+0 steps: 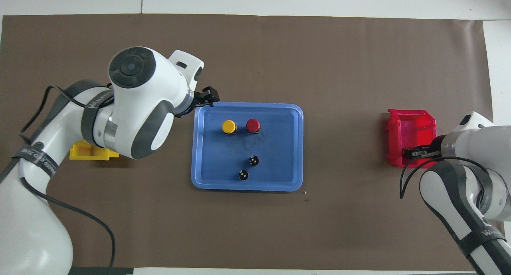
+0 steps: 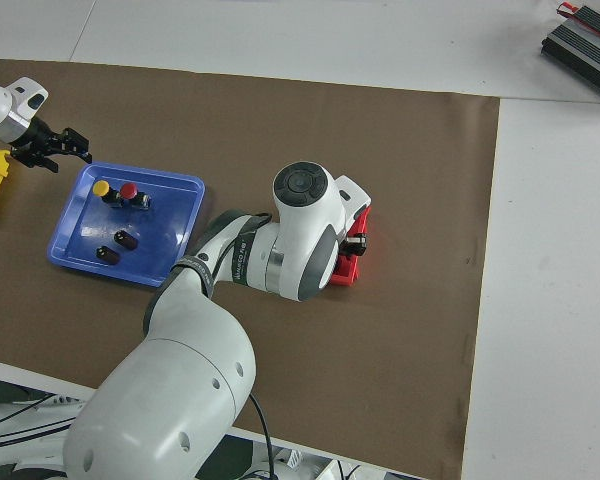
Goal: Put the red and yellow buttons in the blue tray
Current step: 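Place a second red button in the tray with the right gripper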
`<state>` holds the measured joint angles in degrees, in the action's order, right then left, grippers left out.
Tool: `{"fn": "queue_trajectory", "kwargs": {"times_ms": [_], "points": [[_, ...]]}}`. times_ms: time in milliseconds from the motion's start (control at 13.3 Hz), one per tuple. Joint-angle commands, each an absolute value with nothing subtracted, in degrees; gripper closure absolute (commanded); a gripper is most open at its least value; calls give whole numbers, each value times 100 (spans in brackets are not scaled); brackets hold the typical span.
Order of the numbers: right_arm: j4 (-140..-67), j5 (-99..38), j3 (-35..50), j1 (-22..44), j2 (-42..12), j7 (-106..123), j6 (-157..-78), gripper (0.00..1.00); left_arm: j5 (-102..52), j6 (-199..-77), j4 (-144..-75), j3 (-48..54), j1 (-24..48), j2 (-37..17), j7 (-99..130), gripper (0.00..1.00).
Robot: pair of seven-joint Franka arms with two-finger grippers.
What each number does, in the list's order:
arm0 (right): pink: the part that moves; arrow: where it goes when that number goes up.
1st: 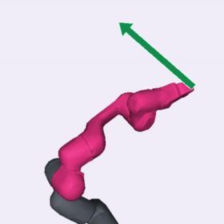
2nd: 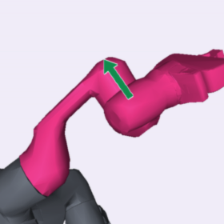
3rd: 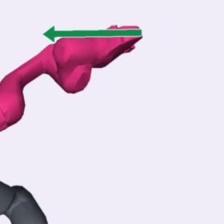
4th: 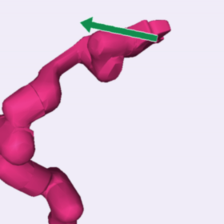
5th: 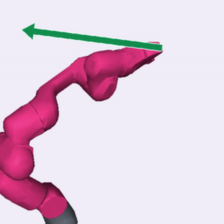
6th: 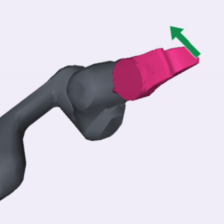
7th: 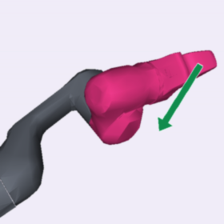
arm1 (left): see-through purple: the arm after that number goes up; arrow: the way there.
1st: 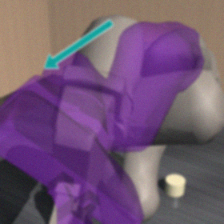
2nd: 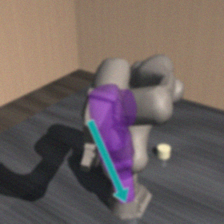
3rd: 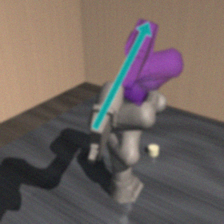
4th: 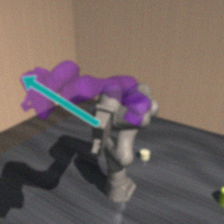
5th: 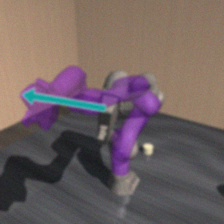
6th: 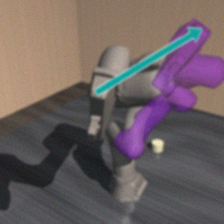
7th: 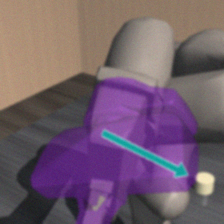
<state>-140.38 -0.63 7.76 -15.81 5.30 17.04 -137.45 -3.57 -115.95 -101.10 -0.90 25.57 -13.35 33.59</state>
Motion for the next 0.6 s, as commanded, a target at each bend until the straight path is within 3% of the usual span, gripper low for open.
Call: {"fn": "queue_trajectory", "kwargs": {"times_ms": [0,75,150,376,527], "points": [[-14054,-202,844,-1617,554,1811,-13808,74,-186,-11093,-10169,-140,1910,-1090,2289,0],[-13880,-202,844,-1600,528,1784,-13677,81,68,-11040,-10169,-141,1681,-1029,1807,0],[-13512,-202,844,-1608,423,1802,-13223,82,175,-11022,-10169,-149,1461,-1011,1445,0],[-11450,-123,879,-1530,-112,1750,-11072,82,176,-11048,-10195,-132,670,-1011,-5,0],[-10515,-88,879,-987,-456,893,-10408,82,176,-11135,-10326,-141,537,-976,-202,0]]}}
